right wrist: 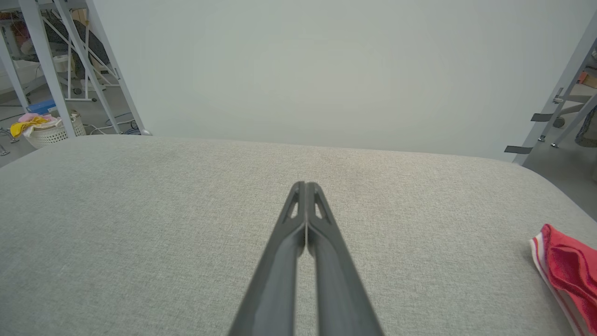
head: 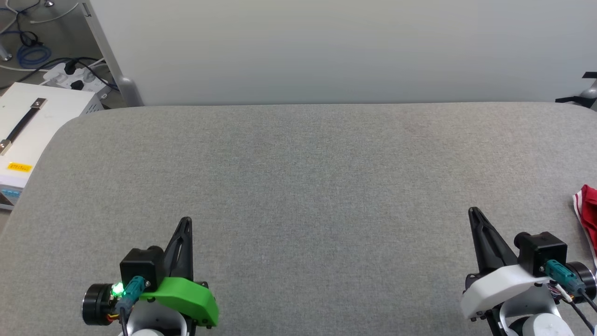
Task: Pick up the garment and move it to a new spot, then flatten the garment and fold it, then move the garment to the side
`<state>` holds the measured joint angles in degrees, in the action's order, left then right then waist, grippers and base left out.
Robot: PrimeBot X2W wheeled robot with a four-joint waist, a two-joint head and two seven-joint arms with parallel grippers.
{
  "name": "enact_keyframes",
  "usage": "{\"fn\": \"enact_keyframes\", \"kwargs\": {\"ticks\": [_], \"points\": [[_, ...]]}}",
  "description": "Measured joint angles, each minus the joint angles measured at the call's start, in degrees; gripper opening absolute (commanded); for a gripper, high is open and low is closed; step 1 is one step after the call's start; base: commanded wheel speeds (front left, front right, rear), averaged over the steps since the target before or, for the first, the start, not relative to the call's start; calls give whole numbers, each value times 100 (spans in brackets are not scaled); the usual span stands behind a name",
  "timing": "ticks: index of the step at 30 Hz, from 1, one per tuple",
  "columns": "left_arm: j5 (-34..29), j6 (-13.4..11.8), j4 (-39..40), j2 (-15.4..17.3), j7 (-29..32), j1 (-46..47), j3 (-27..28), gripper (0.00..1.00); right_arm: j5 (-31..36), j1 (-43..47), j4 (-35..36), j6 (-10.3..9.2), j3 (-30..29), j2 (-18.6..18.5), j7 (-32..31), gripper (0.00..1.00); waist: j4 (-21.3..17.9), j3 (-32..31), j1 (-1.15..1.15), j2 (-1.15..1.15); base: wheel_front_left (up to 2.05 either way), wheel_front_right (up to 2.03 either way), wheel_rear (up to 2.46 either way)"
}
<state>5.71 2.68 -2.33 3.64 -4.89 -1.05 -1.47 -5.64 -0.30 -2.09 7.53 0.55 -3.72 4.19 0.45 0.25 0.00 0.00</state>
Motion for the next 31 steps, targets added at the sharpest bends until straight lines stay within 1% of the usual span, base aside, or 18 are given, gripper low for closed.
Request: {"fn": "enact_keyframes", "kwargs": {"ticks": [31], "points": [[-382, -177, 156, -35, 367, 4, 96, 0, 399, 0, 131, 0, -32, 54, -303, 0, -35, -19, 0, 0, 0, 0, 0]]}}
